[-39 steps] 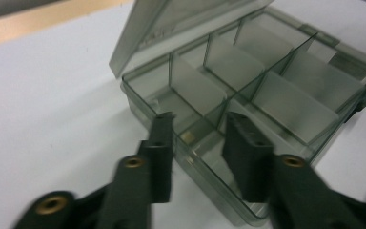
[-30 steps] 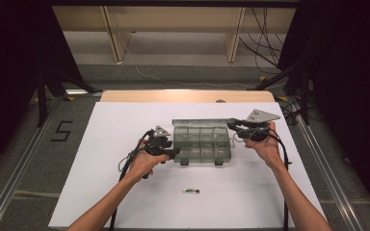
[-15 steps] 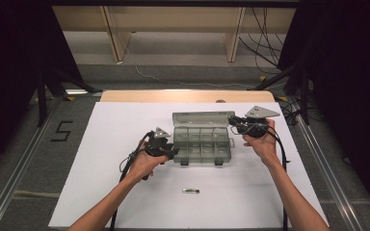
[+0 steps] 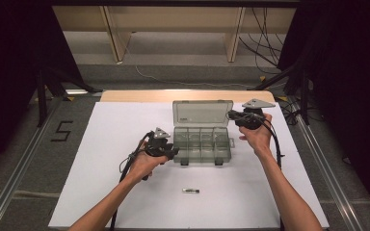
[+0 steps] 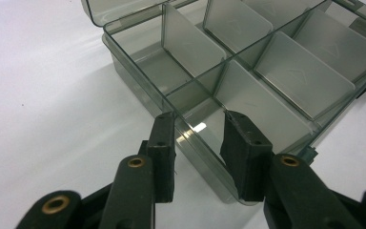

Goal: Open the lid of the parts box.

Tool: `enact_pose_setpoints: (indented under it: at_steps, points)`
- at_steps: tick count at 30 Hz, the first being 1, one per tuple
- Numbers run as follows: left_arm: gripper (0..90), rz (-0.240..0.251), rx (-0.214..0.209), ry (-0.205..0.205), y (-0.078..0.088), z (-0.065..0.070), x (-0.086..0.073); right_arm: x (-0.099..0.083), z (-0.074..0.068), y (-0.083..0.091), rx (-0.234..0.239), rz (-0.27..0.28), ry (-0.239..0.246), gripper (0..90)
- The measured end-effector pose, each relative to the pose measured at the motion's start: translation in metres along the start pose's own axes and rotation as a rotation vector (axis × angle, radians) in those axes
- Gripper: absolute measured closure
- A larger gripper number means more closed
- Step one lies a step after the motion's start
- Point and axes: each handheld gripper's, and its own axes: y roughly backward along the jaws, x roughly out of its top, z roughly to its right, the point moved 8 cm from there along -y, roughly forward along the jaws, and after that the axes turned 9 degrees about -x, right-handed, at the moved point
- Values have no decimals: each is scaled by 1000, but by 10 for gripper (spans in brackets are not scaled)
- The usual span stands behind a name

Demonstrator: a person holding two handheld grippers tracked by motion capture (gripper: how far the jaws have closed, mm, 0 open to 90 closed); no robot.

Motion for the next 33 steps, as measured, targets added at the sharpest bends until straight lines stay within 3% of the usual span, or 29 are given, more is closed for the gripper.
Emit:
enact_pose_setpoints:
  at_steps: [6, 8, 10, 11, 20, 22, 23, 26, 28, 33]
  points:
    - [652, -2, 3, -3, 0, 0, 0, 5, 3, -8, -13, -70, -46, 856]
    - [653, -4, -1, -3, 1, 0, 0, 6, 5, -10, -20, -67, -40, 856]
    - [656, -4, 0, 0, 1, 0, 0, 8, 5, -12, -24, -74, -64, 857]
    - [657, -9, -5, -5, 2, 0, -1, 7, 5, -11, -28, -103, -71, 857]
    - [658, -2, -5, 1, 1, 0, 0, 12, 5, -20, -61, -141, -92, 856]
    - [658, -4, -4, -2, 2, 1, 0, 12, 7, -22, -73, -143, -75, 855]
    - [658, -5, -4, -2, 2, 1, 0, 11, 6, -22, -65, -148, -97, 855]
    - [658, -5, -3, -2, 2, 1, 0, 13, 8, -27, -78, -131, -58, 853]
    - [658, -5, -3, -2, 2, 1, 0, 14, 8, -27, -85, -150, -45, 852]
    - [658, -5, -1, -6, 2, 1, 0, 14, 4, -27, -96, -199, -99, 851]
